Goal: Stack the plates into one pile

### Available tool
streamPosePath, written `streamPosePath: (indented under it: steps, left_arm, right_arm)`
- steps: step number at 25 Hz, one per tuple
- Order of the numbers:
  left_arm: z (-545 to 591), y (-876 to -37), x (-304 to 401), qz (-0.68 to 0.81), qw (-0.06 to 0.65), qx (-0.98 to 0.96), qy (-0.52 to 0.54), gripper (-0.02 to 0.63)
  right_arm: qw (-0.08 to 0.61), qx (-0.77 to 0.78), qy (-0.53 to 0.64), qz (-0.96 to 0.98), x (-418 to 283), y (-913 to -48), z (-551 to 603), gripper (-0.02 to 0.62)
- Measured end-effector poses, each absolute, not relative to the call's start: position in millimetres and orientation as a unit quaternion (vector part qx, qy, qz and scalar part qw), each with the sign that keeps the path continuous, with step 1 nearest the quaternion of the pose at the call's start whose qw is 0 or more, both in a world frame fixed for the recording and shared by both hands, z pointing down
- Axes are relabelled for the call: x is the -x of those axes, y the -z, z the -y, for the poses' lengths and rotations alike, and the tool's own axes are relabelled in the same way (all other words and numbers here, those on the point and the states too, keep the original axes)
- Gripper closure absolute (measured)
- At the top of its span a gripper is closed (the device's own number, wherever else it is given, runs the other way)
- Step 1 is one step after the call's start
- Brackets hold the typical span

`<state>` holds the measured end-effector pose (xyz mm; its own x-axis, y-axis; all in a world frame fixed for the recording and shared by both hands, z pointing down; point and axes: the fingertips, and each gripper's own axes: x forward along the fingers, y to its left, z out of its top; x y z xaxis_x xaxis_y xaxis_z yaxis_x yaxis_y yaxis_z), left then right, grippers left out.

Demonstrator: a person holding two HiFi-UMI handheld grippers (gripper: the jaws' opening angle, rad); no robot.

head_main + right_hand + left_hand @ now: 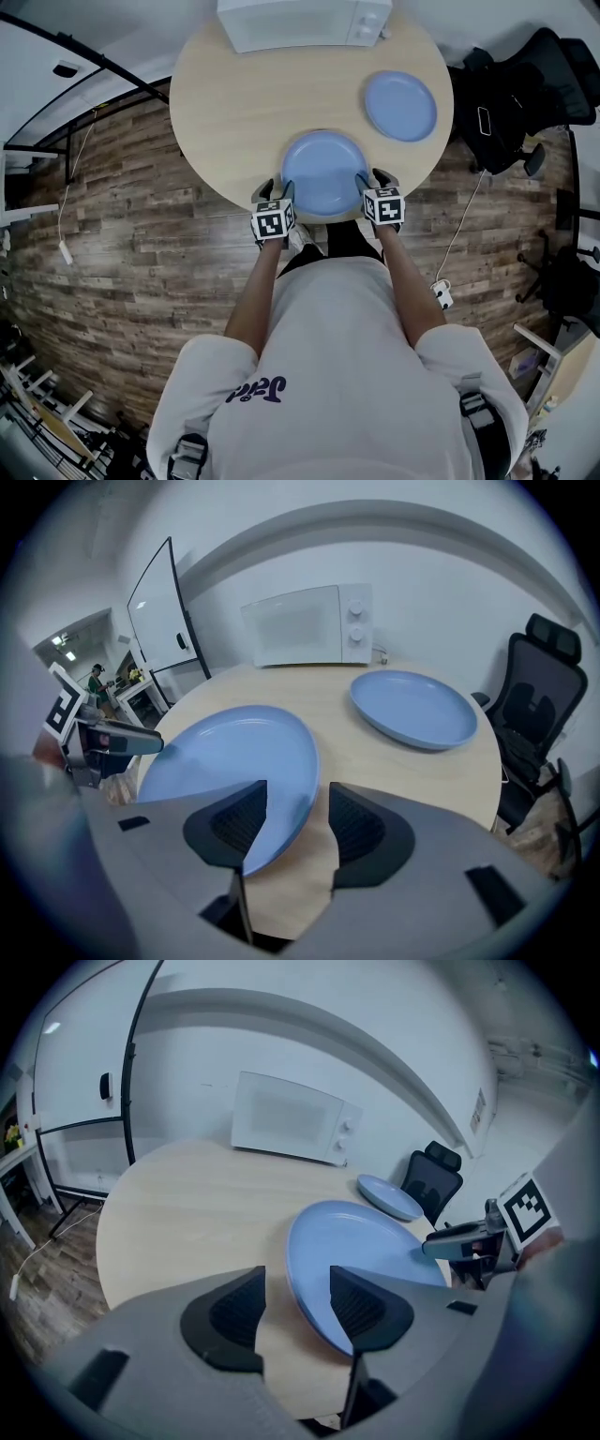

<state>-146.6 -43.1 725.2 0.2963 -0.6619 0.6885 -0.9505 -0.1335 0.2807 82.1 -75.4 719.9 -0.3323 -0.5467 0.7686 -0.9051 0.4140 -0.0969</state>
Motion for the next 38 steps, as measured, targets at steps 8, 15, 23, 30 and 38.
streamPosePath:
  steps: [8,15,23,30,38]
  left_arm:
    - [63.0,-668.2,139.3,0.549,0.328,-0.754,-0.148,0.403]
    - [101.5,-637.6,86.9,0.505,0.312,-0.794,-0.133,0.403]
    - [153.4,-628.6,7.1,0.459,0.298,-0.819,-0.173,0.403]
    - [190.9,-624.0,-45.6,0.436,0.294,-0.825,-0.208,0.403]
    - [232.9,-644.5,-70.6,0.436,0.319,-0.807,-0.24,0.403]
  right_arm:
    - [0.291,-0.48,-0.227,0.796,-82.2,-666.6,89.7,0.396]
    - [0.245,-0.503,-0.233,0.795,-116.8,-645.6,130.3,0.396]
    - [0.222,-0.533,-0.262,0.773,-195.6,-645.9,165.8,0.396]
    - [0.206,-0.555,-0.291,0.751,-260.1,-651.6,188.3,0.396]
    - [0.188,-0.562,-0.317,0.741,-294.2,-664.8,223.0,0.396]
